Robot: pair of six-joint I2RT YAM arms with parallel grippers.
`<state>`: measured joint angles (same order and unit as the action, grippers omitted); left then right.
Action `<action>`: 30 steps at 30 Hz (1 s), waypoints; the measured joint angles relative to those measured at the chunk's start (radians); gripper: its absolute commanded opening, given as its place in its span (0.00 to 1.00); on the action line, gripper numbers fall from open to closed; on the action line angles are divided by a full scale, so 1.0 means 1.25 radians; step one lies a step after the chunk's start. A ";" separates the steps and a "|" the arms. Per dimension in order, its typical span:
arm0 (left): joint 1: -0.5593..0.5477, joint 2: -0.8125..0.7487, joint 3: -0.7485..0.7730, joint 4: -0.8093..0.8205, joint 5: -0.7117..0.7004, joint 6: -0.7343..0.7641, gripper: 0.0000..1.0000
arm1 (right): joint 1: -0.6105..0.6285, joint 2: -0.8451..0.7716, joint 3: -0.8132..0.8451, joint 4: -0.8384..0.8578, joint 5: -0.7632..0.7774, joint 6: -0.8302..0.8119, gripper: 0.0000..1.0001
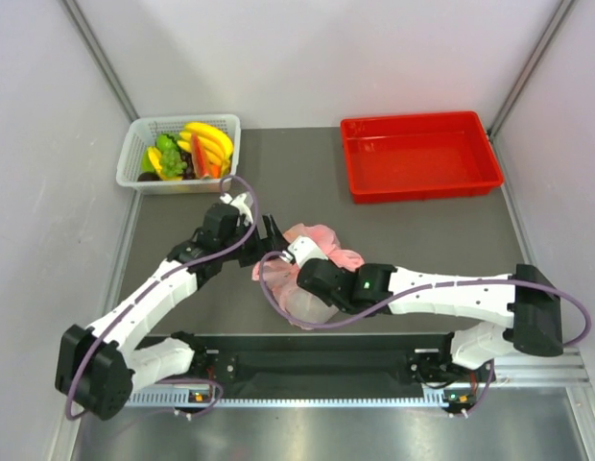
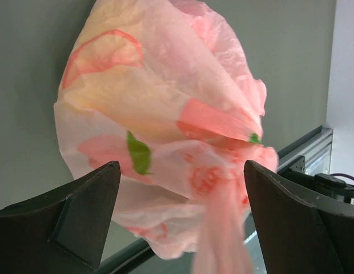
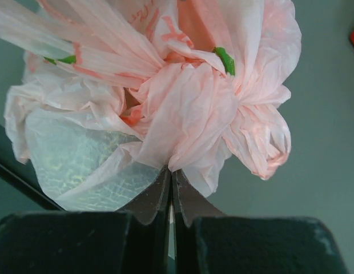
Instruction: Untie the knot of the plastic bag and take out the fruit
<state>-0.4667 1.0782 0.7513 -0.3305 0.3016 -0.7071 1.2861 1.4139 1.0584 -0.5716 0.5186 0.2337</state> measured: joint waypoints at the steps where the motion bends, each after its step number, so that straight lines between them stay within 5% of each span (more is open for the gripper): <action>1: -0.006 0.012 -0.002 0.010 -0.005 -0.002 0.93 | 0.000 -0.006 -0.007 -0.008 0.004 -0.011 0.00; 8: -0.057 0.092 -0.004 0.083 -0.054 -0.002 0.91 | 0.000 -0.051 -0.032 -0.024 0.005 -0.054 0.00; 14: -0.092 0.153 -0.004 0.158 -0.065 0.000 0.72 | 0.000 -0.080 -0.039 -0.017 0.006 -0.062 0.00; 18: -0.123 0.177 -0.004 0.193 -0.042 -0.001 0.40 | 0.000 -0.082 -0.041 -0.017 0.007 -0.061 0.00; 21: -0.140 0.186 -0.004 0.206 -0.018 0.002 0.00 | 0.000 -0.083 -0.041 -0.017 0.022 -0.060 0.00; 30: -0.145 0.084 -0.010 0.150 -0.111 0.029 0.00 | -0.041 -0.115 -0.056 -0.027 0.104 -0.012 0.00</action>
<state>-0.6479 1.1831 0.7387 -0.1436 0.1627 -0.6712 1.2354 1.2697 0.9890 -0.6056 0.6483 0.2184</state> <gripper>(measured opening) 0.012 0.005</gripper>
